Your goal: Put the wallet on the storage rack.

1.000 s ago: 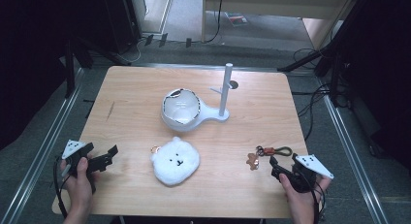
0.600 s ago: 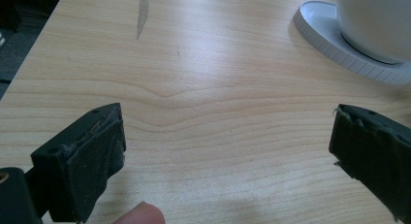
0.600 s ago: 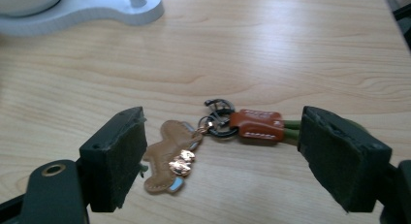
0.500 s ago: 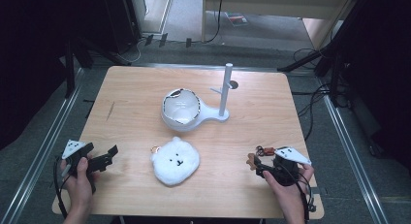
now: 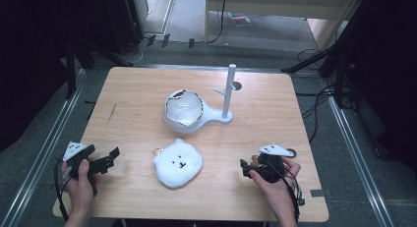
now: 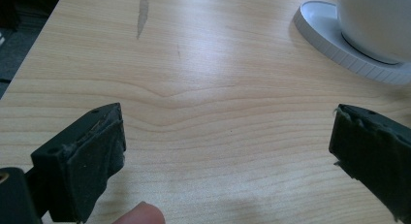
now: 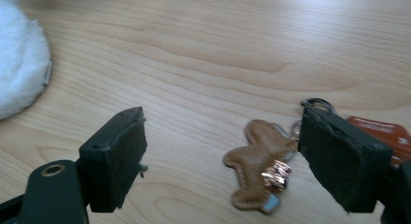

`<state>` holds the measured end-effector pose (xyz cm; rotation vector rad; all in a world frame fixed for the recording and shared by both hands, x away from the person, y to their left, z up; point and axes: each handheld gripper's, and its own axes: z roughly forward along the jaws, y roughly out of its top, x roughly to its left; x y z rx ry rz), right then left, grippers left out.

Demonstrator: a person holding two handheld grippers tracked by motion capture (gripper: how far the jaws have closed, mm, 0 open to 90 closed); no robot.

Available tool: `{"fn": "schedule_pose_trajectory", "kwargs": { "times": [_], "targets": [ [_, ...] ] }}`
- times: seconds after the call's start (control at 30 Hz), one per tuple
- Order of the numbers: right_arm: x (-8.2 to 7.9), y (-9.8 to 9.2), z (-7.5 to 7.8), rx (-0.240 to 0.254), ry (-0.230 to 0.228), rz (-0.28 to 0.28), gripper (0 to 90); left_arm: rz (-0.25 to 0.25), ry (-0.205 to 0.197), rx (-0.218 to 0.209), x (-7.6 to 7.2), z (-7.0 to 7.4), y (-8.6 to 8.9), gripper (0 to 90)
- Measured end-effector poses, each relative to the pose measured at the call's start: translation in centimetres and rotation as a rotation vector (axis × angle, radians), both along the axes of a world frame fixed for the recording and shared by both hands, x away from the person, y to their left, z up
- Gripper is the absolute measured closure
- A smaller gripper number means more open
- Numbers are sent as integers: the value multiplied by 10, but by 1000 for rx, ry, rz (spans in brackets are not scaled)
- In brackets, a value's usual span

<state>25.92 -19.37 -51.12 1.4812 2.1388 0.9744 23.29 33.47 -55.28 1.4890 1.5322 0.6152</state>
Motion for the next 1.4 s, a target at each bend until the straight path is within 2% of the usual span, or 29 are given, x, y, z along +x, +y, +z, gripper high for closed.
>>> {"fn": "schedule_pose_trajectory", "kwargs": {
  "times": [0.83, 1.23, 1.4],
  "targets": [
    [13, 66, -10, 3, 76, 149, 181, 0, 4, 0, 0, 0, 0, 4],
    [20, 96, -11, 26, 109, 224, 177, -3, 5, -2, 0, 0, 0, 5],
    [23, 108, -11, 28, 120, 235, 162, -3, 4, -3, 1, 0, 0, 5]
  ]
}}
